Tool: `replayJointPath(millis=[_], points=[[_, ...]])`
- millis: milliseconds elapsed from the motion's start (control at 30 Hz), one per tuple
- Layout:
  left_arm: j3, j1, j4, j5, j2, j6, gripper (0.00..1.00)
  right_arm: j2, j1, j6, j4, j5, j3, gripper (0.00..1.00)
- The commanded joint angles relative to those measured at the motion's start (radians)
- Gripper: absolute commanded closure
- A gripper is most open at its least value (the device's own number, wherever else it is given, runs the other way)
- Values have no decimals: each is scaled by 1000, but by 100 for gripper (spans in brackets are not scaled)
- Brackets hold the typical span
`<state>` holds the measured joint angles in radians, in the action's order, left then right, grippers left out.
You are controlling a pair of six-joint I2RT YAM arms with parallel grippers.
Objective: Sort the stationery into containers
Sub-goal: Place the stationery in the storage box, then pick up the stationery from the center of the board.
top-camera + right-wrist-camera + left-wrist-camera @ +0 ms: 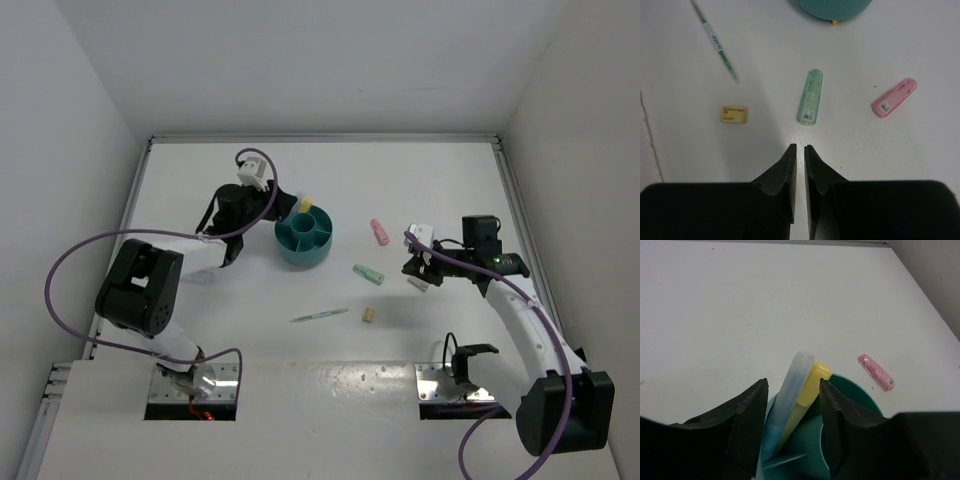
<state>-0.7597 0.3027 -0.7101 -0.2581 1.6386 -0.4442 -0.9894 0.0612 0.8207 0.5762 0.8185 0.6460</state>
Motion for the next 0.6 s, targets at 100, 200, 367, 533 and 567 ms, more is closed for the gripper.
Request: replayJointPath(millis=[100,200,367,533,567], points=[[13,-7,-23,-4,-126,10,49,8,-11,31,-27,31,-3,88],[13,-26,18,-4,-198,-40,94,8,-11,15,-27,31,6,88],[-46,-27,539,466,-374,-364,91,-14,-11,-124,-41,12,67,9],[-15,-82,1097,700,-496,-768,8,-64,-11,-222,-41,21,115,0],[-15,-99,1151,685,-496,-807,2,-77,-11,-250,-41,21,127,0]])
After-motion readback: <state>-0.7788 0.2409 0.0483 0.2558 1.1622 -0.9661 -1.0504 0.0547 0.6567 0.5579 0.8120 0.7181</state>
